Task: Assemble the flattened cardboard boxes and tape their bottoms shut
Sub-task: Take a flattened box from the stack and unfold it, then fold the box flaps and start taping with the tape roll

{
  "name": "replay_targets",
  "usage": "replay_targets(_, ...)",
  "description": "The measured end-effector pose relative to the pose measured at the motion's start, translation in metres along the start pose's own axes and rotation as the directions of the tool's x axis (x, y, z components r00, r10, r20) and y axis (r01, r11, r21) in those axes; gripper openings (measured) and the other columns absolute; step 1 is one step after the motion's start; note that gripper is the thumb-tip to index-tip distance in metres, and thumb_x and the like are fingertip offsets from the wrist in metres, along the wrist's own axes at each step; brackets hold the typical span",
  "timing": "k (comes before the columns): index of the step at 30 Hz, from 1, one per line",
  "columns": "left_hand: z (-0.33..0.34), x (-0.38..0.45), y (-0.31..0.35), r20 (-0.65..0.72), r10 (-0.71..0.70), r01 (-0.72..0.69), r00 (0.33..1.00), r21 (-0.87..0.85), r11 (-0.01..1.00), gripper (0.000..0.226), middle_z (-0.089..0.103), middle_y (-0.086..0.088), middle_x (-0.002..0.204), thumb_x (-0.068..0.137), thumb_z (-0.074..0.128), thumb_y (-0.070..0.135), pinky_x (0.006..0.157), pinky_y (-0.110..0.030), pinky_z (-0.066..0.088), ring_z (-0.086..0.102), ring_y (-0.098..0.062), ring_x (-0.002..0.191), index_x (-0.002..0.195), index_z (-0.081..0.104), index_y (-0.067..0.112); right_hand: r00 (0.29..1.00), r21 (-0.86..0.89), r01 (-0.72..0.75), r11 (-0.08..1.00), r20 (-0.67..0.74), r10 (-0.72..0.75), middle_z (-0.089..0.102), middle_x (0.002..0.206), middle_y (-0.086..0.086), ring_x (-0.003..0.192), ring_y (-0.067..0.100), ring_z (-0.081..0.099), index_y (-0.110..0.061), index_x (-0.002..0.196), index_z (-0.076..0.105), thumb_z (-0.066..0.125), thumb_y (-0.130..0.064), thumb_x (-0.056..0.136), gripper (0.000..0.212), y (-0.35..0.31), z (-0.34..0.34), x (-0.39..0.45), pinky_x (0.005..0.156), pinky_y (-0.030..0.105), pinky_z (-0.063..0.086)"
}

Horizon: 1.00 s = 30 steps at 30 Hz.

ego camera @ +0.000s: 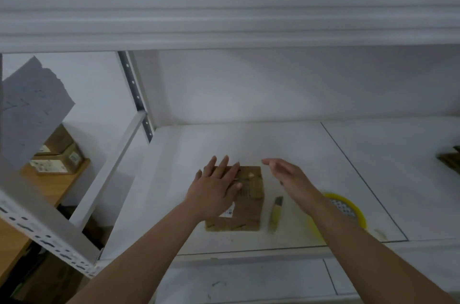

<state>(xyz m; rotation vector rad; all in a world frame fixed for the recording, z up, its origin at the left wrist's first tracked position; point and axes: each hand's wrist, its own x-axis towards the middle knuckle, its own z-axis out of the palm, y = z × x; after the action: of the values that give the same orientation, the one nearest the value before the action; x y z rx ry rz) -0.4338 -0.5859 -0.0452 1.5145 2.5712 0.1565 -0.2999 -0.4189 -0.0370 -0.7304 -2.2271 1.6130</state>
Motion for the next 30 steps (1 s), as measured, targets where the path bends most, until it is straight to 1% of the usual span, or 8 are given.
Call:
replay_targets(4, 0.003, 0.005, -0.008, -0.001, 0.023, -0.023, 1.000, 0.036, 0.999, 0.059, -0.008, 0.003, 0.163, 0.100, 0.007, 0.055, 0.120, -0.047, 0.007, -0.012, -0.024, 0.149, 0.154, -0.004, 0.034, 0.978, -0.346, -0.168, 0.923, -0.177, 0.112, 0.059, 0.125, 0.005, 0.108, 0.017, 0.055, -0.018, 0.128, 0.057, 0.055, -0.032, 0.098, 0.033, 0.005, -0.045, 0.006, 0.092, 0.027, 0.042)
replay_targets(8, 0.008, 0.004, -0.011, -0.016, 0.054, -0.054, 0.998, 0.007, 0.999, 0.099, -0.011, 0.004, 0.162, 0.066, -0.026, 0.079, 0.120, -0.047, 0.007, -0.016, -0.022, 0.148, 0.153, -0.007, 0.036, 0.931, -0.713, -0.304, 0.632, -0.082, 0.356, 0.045, 0.140, 0.010, 0.125, 0.030, 0.046, -0.026, 0.143, 0.034, 0.069, -0.052, 0.082, 0.075, 0.023, -0.061, -0.012, 0.099, 0.035, 0.042)
replay_targets(11, 0.007, 0.008, -0.012, 0.000, 0.056, -0.056, 0.998, -0.008, 0.998, 0.099, -0.013, 0.003, 0.162, 0.065, -0.020, 0.080, 0.120, -0.047, 0.006, -0.017, -0.022, 0.148, 0.153, -0.007, 0.036, 0.874, -0.877, -0.303, 0.373, -0.101, 0.475, 0.034, 0.146, 0.018, 0.134, 0.038, 0.034, -0.033, 0.151, 0.016, 0.074, -0.058, 0.074, 0.100, 0.044, -0.061, -0.025, 0.105, 0.042, 0.038)
replay_targets(13, 0.007, 0.008, -0.011, -0.001, 0.063, -0.063, 0.998, -0.013, 0.998, 0.100, -0.013, 0.002, 0.162, 0.064, -0.021, 0.081, 0.120, -0.047, 0.006, -0.018, -0.022, 0.148, 0.153, -0.007, 0.036, 0.852, -0.900, -0.275, 0.337, -0.066, 0.519, 0.034, 0.151, 0.016, 0.138, 0.035, 0.036, -0.033, 0.153, 0.008, 0.078, -0.054, 0.071, 0.110, 0.058, -0.059, -0.029, 0.107, 0.043, 0.040)
replay_targets(17, 0.008, 0.006, -0.011, -0.017, 0.067, -0.067, 0.998, -0.006, 0.998, 0.111, -0.015, 0.003, 0.161, 0.054, -0.035, 0.082, 0.120, -0.046, 0.005, -0.020, -0.021, 0.147, 0.152, -0.010, 0.037, 0.852, -0.861, -0.288, 0.419, -0.031, 0.523, 0.038, 0.152, 0.010, 0.130, 0.030, 0.048, -0.037, 0.154, 0.006, 0.068, -0.034, 0.087, 0.091, 0.078, -0.051, -0.038, 0.100, 0.041, 0.047)
replay_targets(22, 0.009, 0.004, -0.008, -0.027, 0.071, -0.073, 0.997, -0.049, 0.996, 0.106, -0.014, 0.003, 0.162, 0.059, -0.030, 0.082, 0.120, -0.045, 0.003, -0.020, -0.021, 0.147, 0.152, -0.007, 0.037, 0.933, -0.919, -0.215, 0.330, -0.094, 0.347, 0.058, 0.125, 0.006, 0.107, 0.027, 0.060, -0.032, 0.127, 0.040, 0.045, -0.026, 0.097, 0.030, 0.077, -0.045, -0.042, 0.076, 0.032, 0.048)
replay_targets(26, 0.003, 0.004, -0.006, 0.010, 0.043, -0.042, 0.999, -0.096, 0.995, 0.066, -0.013, 0.004, 0.162, 0.094, 0.010, 0.064, 0.120, -0.045, 0.002, -0.021, -0.019, 0.147, 0.154, -0.002, 0.036, 0.940, -0.643, -0.336, 0.688, -0.184, 0.288, 0.064, 0.115, -0.002, 0.108, 0.022, 0.058, -0.027, 0.088, 0.058, 0.047, -0.026, 0.093, 0.012, 0.048, -0.051, -0.023, 0.086, 0.030, 0.044)
replay_targets(30, -0.001, 0.004, -0.007, -0.006, 0.031, -0.032, 0.999, -0.226, 0.974, 0.061, -0.008, 0.005, 0.163, 0.100, 0.034, 0.050, 0.119, -0.047, 0.001, -0.020, -0.016, 0.147, 0.154, 0.009, 0.036, 0.989, -0.407, -0.142, 0.903, -0.091, 0.114, 0.066, 0.103, -0.004, 0.092, 0.008, 0.059, -0.024, 0.089, 0.067, 0.063, -0.015, 0.089, 0.010, -0.037, -0.056, -0.013, 0.075, 0.021, 0.044)
